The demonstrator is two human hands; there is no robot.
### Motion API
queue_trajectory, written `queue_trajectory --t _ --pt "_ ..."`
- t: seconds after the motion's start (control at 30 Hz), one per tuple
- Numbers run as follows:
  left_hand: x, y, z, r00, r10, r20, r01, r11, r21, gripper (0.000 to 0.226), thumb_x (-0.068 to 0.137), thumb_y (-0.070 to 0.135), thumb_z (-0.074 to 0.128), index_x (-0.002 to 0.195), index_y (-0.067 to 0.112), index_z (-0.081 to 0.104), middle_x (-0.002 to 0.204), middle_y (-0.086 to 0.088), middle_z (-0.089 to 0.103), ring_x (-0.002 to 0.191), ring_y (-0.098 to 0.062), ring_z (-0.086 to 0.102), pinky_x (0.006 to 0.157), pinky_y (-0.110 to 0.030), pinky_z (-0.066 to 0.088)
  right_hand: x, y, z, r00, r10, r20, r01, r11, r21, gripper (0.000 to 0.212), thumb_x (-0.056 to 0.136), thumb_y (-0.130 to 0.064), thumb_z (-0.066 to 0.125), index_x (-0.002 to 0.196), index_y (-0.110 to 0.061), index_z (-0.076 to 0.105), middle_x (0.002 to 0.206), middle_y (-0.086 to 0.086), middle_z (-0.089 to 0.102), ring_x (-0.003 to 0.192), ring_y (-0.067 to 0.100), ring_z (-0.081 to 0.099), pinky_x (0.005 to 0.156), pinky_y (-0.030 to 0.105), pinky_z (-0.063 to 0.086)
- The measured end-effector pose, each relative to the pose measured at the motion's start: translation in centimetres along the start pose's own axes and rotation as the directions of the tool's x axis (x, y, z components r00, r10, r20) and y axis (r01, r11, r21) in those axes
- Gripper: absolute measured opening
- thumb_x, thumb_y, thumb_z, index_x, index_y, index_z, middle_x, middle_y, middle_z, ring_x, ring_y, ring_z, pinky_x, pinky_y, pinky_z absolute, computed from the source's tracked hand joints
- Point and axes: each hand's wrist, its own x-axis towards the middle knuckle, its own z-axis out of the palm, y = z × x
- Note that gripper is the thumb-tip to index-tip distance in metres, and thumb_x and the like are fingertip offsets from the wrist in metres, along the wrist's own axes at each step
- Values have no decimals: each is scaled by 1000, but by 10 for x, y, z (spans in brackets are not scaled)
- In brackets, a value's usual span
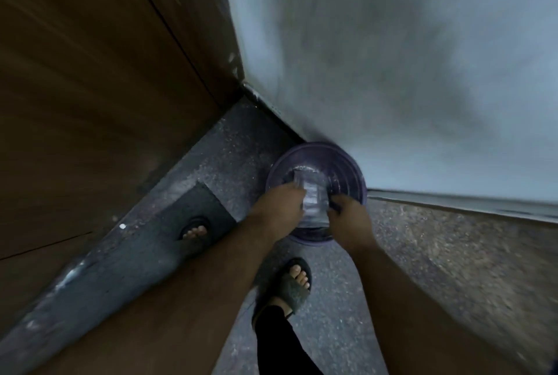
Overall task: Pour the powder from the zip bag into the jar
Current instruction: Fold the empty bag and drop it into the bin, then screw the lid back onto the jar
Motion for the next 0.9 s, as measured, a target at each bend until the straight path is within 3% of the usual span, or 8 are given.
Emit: queue_trajectory --t 0.1,0.2,0.33,0.4,0.53,0.9 --pt "-72 20 -52 997 0 -74 3 999 40 52 100 27 54 149 12 42 155 -13 41 139 -30 41 111 -40 37 -52 -47 -59 992 -107 72 114 987 -111 45 96 -23 62 137 -4 57 138 18 59 124 34 57 102 38 45" --pt "-146 38 -104 991 -3 -137 20 993 117 68 100 42 53 157 16 26 165 -10 24 151 -27 23 119 -41 25 -107 -102 -119 972 -217 87 230 958 -174 50 97 -29 62 139 -3 55 141 18 57 127 34 54 104 39 43" --pt "-240 58 -162 948 -24 -317 76 986 151 73 100 53 45 158 18 21 167 -9 17 153 -26 16 123 -43 18 -180 -169 -180 917 -385 103 398 889 -227 51 99 -39 57 140 -9 54 139 17 57 128 34 51 105 41 42" --pt "-281 62 -180 922 -30 -386 102 981 167 73 99 55 44 159 19 20 167 -10 16 154 -26 15 124 -43 16 -209 -196 -199 890 -445 96 453 846 -281 58 99 -43 56 144 -8 49 148 18 49 137 35 42 110 42 37" --pt "-345 58 -204 867 -26 -498 159 961 227 72 100 54 43 159 19 20 167 -11 15 154 -26 11 124 -42 12 -251 -247 -221 815 -570 107 563 733 -381 65 98 -46 55 152 -13 39 158 15 36 145 32 33 115 40 28" --pt "-459 7 -244 690 -40 -723 253 949 190 69 101 46 46 159 22 18 168 -10 13 155 -23 10 125 -40 11 -326 -375 -226 625 -778 65 701 523 -484 66 94 -43 62 152 -20 39 160 7 35 149 26 28 119 43 30"
